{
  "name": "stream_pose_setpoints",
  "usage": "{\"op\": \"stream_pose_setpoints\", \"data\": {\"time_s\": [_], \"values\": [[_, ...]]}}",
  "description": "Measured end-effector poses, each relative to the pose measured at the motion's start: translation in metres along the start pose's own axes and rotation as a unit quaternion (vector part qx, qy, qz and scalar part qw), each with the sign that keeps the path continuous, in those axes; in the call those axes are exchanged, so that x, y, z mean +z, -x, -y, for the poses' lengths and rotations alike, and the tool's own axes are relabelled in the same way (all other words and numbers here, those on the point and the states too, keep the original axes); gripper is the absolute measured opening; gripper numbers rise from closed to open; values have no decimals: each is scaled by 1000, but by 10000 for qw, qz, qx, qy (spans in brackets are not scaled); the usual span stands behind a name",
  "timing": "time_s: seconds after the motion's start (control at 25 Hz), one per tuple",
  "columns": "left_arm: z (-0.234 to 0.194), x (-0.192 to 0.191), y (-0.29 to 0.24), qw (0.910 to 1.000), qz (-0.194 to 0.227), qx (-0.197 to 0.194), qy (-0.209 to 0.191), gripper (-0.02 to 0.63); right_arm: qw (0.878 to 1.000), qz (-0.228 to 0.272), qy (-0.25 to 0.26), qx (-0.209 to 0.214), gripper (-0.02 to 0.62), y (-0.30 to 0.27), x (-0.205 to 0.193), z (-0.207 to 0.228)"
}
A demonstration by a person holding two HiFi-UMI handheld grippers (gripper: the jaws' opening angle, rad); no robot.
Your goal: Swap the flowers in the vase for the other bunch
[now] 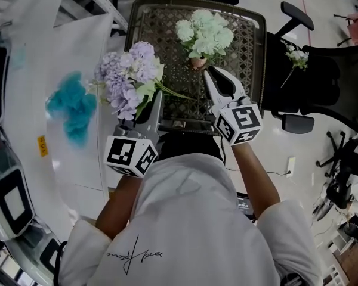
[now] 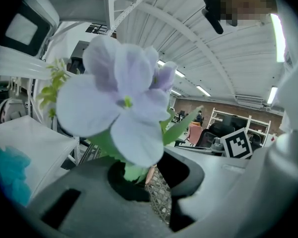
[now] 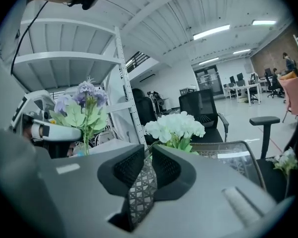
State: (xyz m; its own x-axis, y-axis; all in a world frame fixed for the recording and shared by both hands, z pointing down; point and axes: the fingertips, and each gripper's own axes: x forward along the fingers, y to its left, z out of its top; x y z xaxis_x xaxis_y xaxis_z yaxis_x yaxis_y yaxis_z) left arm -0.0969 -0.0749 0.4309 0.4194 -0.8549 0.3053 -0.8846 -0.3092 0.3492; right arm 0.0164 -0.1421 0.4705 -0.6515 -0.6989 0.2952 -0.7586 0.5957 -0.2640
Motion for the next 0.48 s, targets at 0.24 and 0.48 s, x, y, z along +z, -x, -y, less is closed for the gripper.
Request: {"op": "stream_pose_setpoints", "data": {"time_s": [0.24,0.48], "values": [[-3,5,10,9999,142,-48,15,40,9999,52,118,78,38,11,10,-13],[-1,13,13,9996,204,-169,-22,40,9999,86,119,3,8,25,18,-18]]}}
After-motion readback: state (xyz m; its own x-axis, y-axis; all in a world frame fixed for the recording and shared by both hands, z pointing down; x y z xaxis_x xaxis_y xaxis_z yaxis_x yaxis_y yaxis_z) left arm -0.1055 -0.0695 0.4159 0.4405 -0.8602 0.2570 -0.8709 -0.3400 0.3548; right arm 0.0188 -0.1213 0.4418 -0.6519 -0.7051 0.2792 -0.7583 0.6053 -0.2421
